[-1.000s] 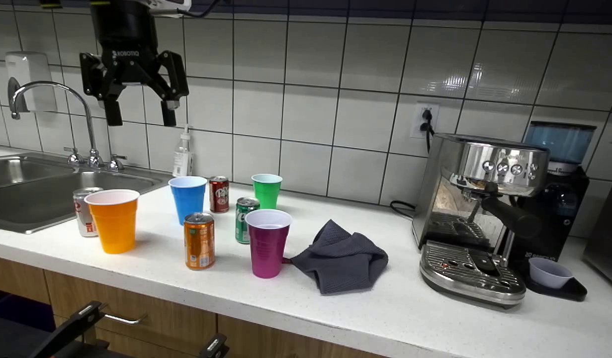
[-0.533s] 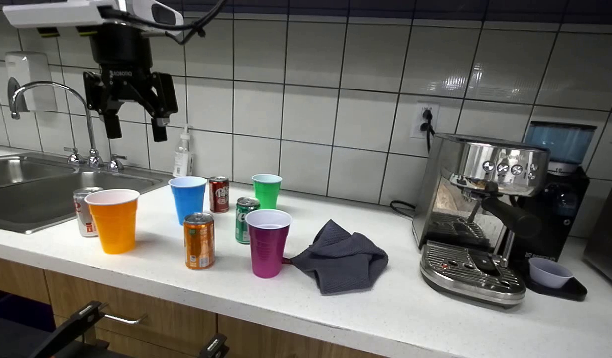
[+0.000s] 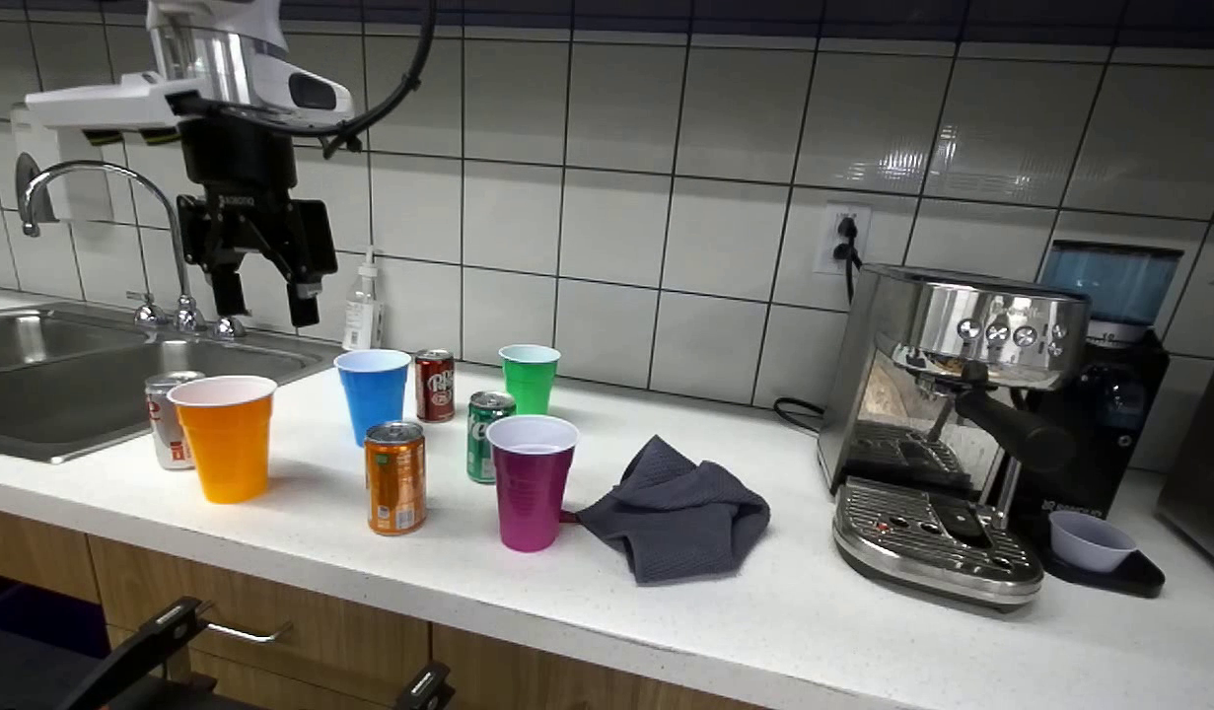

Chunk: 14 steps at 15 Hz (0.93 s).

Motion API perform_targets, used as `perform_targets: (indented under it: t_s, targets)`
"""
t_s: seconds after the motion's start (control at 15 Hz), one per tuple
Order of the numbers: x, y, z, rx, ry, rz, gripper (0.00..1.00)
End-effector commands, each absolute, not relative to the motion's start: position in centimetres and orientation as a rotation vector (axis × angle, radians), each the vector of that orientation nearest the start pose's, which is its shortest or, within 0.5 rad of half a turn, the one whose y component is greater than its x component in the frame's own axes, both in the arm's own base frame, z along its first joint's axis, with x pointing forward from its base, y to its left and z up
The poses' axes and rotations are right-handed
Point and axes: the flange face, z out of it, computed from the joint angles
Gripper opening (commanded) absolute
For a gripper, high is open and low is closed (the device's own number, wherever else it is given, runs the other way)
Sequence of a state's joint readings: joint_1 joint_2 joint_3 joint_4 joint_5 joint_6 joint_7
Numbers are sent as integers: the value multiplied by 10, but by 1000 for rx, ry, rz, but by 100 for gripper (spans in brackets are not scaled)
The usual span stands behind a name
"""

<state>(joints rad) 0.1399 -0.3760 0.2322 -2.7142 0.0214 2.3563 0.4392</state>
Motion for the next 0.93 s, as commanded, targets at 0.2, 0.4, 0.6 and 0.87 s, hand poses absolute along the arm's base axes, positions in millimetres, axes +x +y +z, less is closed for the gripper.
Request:
perform_targets:
  t_s: [0.2,0.4,0.6,0.87]
  targets:
    - [372,151,322,-3202,296,-63,100]
    - [375,154,315,-3204,347,-44,100]
    - [380,155,307,-3211,396,-27,100]
    - [385,158,294,-3231,439,-8,100]
